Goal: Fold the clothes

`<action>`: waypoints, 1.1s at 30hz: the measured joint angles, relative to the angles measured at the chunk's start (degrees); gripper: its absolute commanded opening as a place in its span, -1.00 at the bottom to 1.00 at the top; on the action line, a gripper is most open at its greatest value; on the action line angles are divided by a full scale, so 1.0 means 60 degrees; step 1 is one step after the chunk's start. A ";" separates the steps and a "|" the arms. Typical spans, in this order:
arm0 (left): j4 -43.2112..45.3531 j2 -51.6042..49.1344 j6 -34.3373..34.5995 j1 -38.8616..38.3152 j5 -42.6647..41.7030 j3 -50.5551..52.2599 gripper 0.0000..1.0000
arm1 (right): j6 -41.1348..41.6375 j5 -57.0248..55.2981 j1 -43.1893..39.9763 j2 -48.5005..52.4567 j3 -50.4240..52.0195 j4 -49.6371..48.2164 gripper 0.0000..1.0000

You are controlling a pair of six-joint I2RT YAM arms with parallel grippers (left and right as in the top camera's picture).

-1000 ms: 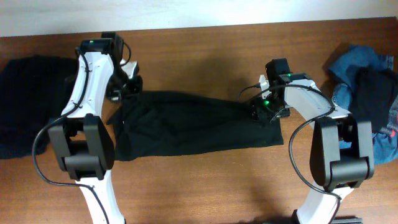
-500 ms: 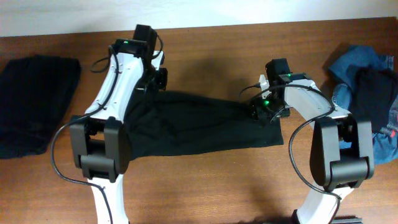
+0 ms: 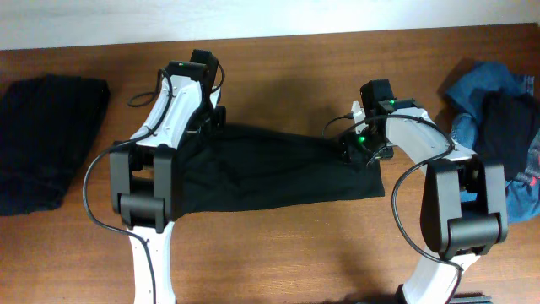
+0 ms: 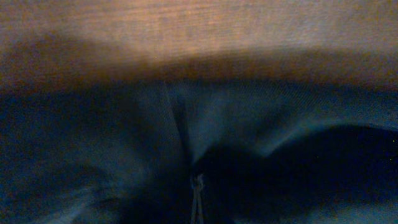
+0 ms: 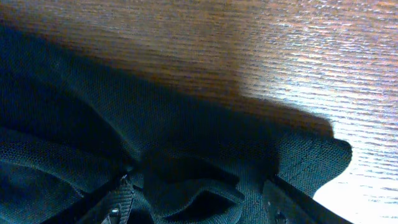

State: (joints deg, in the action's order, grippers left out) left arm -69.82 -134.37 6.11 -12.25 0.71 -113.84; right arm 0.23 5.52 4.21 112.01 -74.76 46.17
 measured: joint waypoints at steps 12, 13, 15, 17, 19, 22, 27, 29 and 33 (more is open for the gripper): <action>-0.2674 -0.0007 0.0033 0.0000 -0.0007 -0.0011 -0.99 | 0.0007 0.0000 0.0000 0.0000 0.0000 -0.0073 0.44; -0.2765 -0.0007 0.0036 0.0000 -0.0040 -0.0011 -0.99 | 0.0007 0.0000 0.0000 0.0000 0.0000 -0.0069 0.44; -0.3024 -0.0007 0.0033 0.0000 -0.0160 -0.0011 -0.99 | 0.0004 0.0000 0.0000 0.0000 0.0000 -0.0069 0.44; -0.3209 -0.0007 0.0033 0.0000 -0.0299 -0.0011 -0.99 | 0.0004 0.0000 0.0000 0.0000 0.0000 -0.0069 0.44; -0.3362 -0.0007 0.0036 0.0000 -0.0415 -0.0011 -0.99 | 0.0007 0.0000 0.0000 0.0000 0.0000 -0.0069 0.44; -0.3541 -0.0007 0.0036 -0.0004 -0.0557 -0.0011 -0.99 | 0.0011 0.0000 0.0000 0.0000 0.0000 -0.0069 0.44; -0.3588 -0.0007 0.0036 -0.0069 -0.0729 -0.0011 -0.99 | 0.0007 0.0000 0.0000 0.0000 0.0000 -0.0069 0.43; -0.3581 -0.0007 0.0036 -0.0146 -0.0765 -0.0011 -0.99 | 0.0011 0.0004 0.0000 0.0000 -0.0004 0.0004 0.45; -0.3541 -0.0007 0.0036 -0.0393 -0.0809 0.0007 -0.99 | -0.0022 0.0000 0.0000 0.0000 -0.0295 0.0754 0.64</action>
State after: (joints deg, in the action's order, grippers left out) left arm -91.07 -134.41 6.33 -14.61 -4.14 -113.80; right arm 0.10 5.52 4.21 112.01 -76.53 50.70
